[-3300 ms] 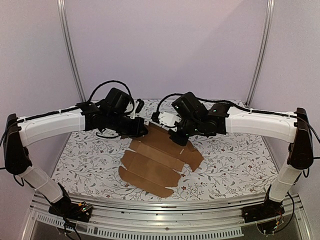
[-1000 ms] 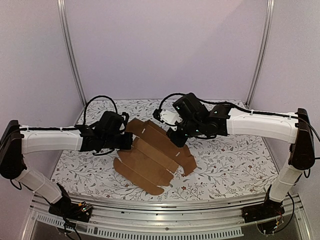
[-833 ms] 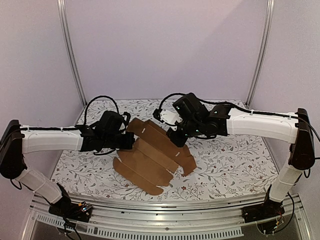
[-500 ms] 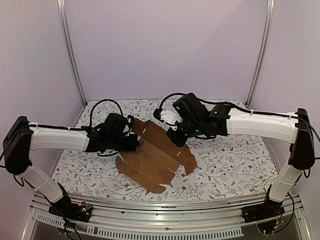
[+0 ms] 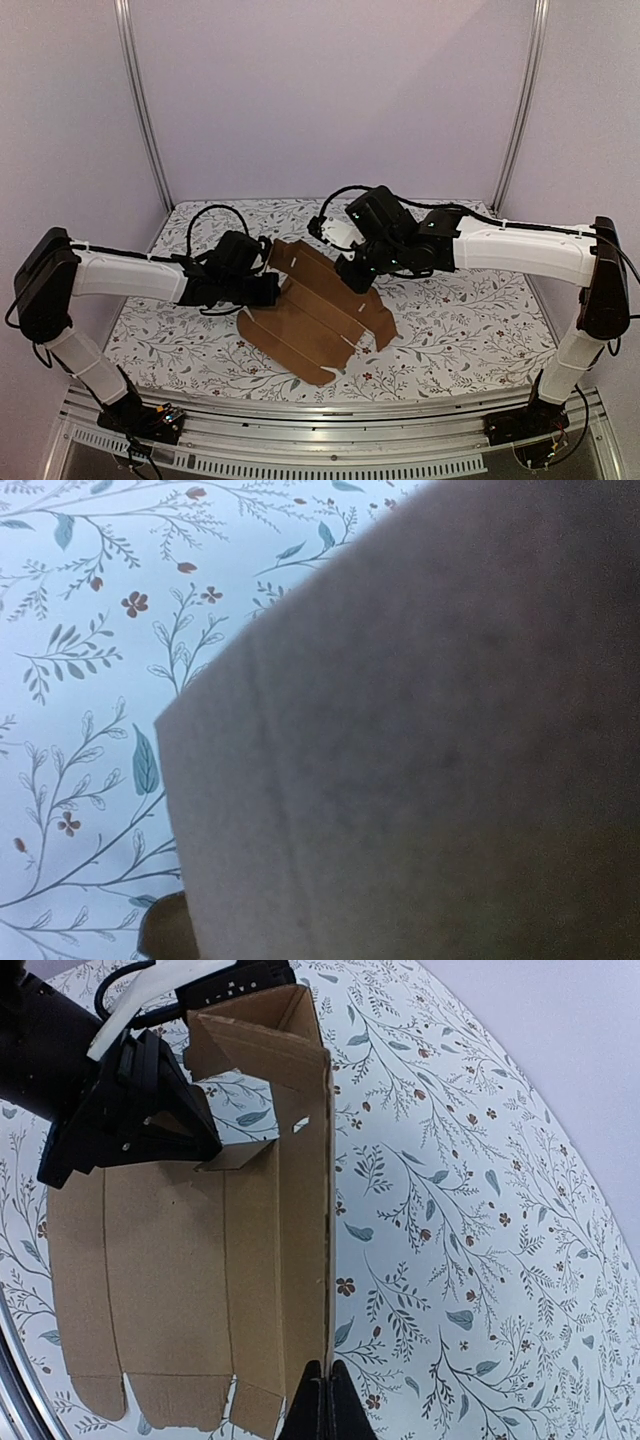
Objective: Fold the paper box
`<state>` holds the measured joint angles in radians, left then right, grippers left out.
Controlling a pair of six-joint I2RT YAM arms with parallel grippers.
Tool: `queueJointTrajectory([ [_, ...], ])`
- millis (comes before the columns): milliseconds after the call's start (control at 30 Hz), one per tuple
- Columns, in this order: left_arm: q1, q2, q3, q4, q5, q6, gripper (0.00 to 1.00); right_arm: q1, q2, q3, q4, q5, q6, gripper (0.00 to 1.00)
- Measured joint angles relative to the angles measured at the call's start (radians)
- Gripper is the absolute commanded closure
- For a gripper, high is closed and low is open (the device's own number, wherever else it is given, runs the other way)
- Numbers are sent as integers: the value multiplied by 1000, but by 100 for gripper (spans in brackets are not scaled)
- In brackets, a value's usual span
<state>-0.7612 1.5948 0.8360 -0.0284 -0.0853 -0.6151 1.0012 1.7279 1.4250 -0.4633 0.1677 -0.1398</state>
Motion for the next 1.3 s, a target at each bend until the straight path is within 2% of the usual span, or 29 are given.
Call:
queueJointTrajectory([
  [500,0,-146,8,-102,8,36,100,29,41,0,0,112,-76,100],
  [867,3,-381,-13,-214,29,102,100,77,89,1,-7,245,-187,100],
  [1067,11,-475,-76,-238,12,130,100,102,108,-5,3,307,-270,100],
  [1300,24,-470,-201,-192,33,117,97,133,108,-76,67,331,-380,100],
])
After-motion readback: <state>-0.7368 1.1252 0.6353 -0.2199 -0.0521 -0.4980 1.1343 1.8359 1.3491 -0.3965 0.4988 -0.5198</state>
